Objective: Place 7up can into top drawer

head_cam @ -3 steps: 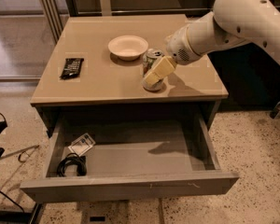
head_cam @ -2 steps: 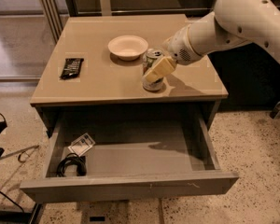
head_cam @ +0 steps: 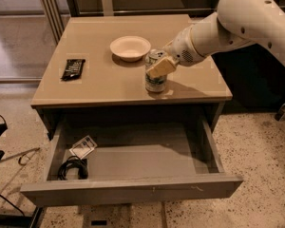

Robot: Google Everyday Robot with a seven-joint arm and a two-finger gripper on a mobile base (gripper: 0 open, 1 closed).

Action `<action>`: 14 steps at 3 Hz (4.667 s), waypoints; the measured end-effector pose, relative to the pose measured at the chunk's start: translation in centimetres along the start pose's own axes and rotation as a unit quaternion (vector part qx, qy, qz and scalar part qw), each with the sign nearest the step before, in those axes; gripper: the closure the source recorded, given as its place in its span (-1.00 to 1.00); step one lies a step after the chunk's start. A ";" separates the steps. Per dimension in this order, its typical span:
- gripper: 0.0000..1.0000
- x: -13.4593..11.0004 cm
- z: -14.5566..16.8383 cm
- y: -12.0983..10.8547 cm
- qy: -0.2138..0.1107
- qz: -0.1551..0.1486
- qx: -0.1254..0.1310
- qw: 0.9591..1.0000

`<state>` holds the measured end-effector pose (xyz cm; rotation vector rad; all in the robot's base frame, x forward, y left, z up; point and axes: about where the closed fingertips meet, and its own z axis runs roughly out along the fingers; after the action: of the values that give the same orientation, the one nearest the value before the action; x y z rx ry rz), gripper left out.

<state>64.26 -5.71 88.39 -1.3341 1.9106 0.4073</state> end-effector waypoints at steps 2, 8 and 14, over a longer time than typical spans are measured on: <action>1.00 -0.6 -0.9 0.7 -0.006 -0.014 -0.009 1.000; 1.00 6.3 -4.2 13.5 -0.033 -0.085 -0.056 0.994; 1.00 16.8 11.4 16.7 -0.058 -0.106 -0.088 0.989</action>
Offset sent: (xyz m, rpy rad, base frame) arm -0.0215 -0.0025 0.0240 0.0073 -0.0306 0.0743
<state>50.91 -2.88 65.90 -1.5743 1.6485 0.5428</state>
